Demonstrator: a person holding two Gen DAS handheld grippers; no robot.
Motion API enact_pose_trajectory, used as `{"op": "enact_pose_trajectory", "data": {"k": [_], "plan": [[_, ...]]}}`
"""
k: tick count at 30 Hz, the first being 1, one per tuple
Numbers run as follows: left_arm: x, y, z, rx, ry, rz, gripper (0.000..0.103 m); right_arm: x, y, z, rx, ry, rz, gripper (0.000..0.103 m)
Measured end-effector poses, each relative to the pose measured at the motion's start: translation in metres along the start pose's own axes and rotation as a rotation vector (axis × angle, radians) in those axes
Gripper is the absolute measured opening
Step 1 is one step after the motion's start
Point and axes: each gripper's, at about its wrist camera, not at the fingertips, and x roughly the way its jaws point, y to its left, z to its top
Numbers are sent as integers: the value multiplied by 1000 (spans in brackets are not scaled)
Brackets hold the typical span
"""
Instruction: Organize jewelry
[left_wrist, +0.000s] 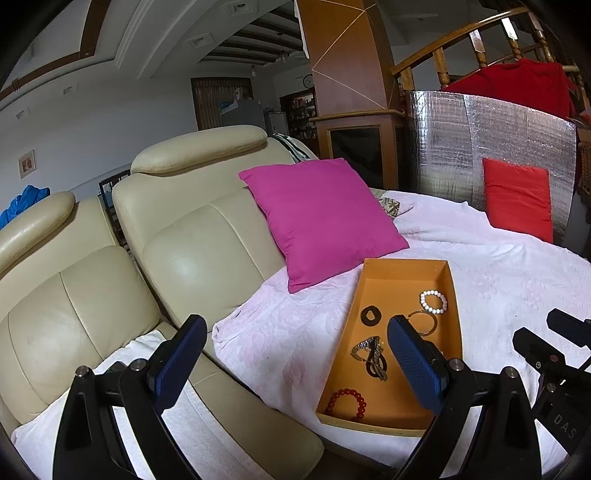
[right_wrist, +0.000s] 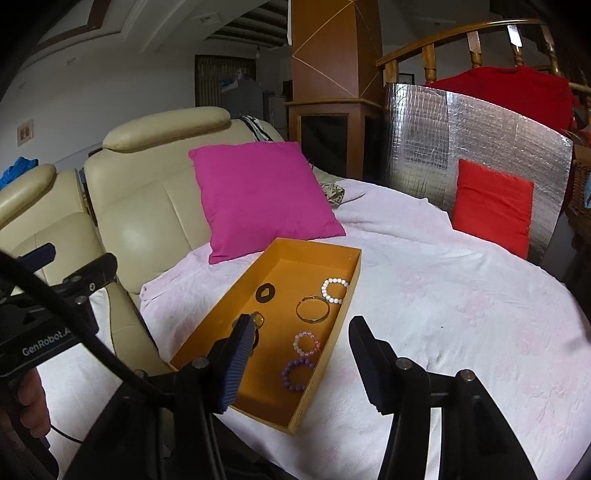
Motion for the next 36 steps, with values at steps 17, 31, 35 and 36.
{"op": "enact_pose_trajectory", "data": {"k": [17,31,35,36], "plan": [[3,7,1,-13,-2,2,98,13,10,3,-25,26,-23,57],[7,6,1,-2,4,11,98,25,13,3,-32,48,-19,57],[9,6,1,-2,7,15,98,28,14,3,-31,51,-13,57],[9,6,1,-4,7,16,98,28,14,3,-31,51,-12,57]]}}
